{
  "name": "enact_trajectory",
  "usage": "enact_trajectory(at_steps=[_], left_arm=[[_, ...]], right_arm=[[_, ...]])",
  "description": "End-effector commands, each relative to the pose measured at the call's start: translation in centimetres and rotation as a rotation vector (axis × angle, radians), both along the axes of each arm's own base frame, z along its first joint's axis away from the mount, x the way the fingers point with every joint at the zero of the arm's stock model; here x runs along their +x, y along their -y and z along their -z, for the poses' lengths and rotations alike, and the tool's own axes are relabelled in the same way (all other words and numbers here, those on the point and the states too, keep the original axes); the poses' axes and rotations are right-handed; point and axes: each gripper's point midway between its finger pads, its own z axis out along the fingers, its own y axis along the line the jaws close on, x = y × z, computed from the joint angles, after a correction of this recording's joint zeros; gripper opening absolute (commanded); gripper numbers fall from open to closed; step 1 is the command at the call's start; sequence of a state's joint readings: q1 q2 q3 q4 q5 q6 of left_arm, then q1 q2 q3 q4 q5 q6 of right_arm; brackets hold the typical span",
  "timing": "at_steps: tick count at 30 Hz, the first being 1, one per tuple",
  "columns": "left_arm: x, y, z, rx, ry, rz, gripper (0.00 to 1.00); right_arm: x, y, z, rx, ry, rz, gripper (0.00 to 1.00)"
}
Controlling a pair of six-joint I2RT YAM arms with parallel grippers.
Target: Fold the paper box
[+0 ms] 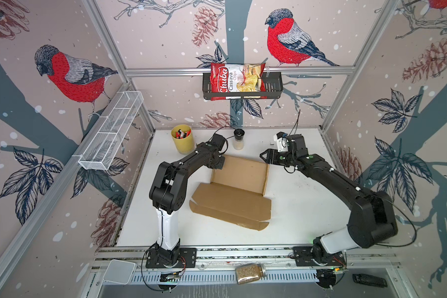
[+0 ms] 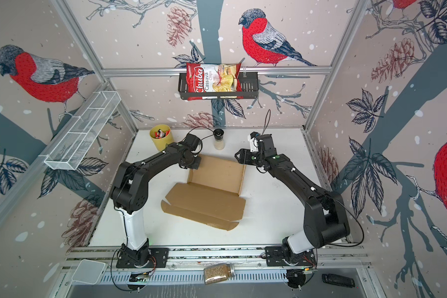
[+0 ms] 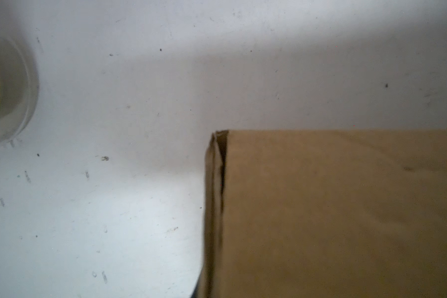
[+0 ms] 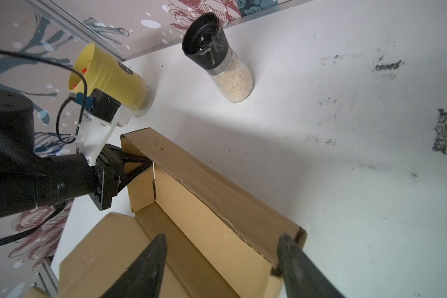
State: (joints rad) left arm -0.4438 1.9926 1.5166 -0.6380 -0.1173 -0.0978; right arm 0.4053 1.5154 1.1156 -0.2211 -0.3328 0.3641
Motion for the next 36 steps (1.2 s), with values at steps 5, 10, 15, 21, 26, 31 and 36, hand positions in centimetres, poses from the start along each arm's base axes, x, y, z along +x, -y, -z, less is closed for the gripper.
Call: enact_trajectory(at_steps=[5,10,15,21,26,31,36], left_arm=[[-1.1,-0.1,1.8,0.117,-0.104,0.035,0.20],[-0.7,0.6,2.4,0.134,-0.110,0.047,0.36],[0.5,1.7,-0.6,0.080,-0.029,0.048,0.48],[1.4,3.1,-4.6,-0.002,0.050,0.059,0.53],[1.3,1.7,-9.4,-0.049,0.180,-0.001,0.54],[0.3,-0.1,-14.1,-0.078,0.321,-0.054,0.54],[-1.4,-1.2,-17.0,-0.124,0.388,-0.090,0.54]], right_arm=[[1.7,-0.6,1.7,-0.194,0.060,-0.018,0.70],[2.0,-1.6,3.9,-0.190,0.014,-0.050,0.70],[2.9,-2.0,5.5,-0.219,-0.004,-0.066,0.72],[4.5,-2.9,7.0,-0.229,-0.038,-0.102,0.74],[5.8,-2.8,9.4,-0.142,-0.162,-0.105,0.73],[5.7,-2.5,10.3,-0.103,-0.207,-0.098,0.72],[4.1,-1.4,11.8,-0.057,-0.311,-0.065,0.68]])
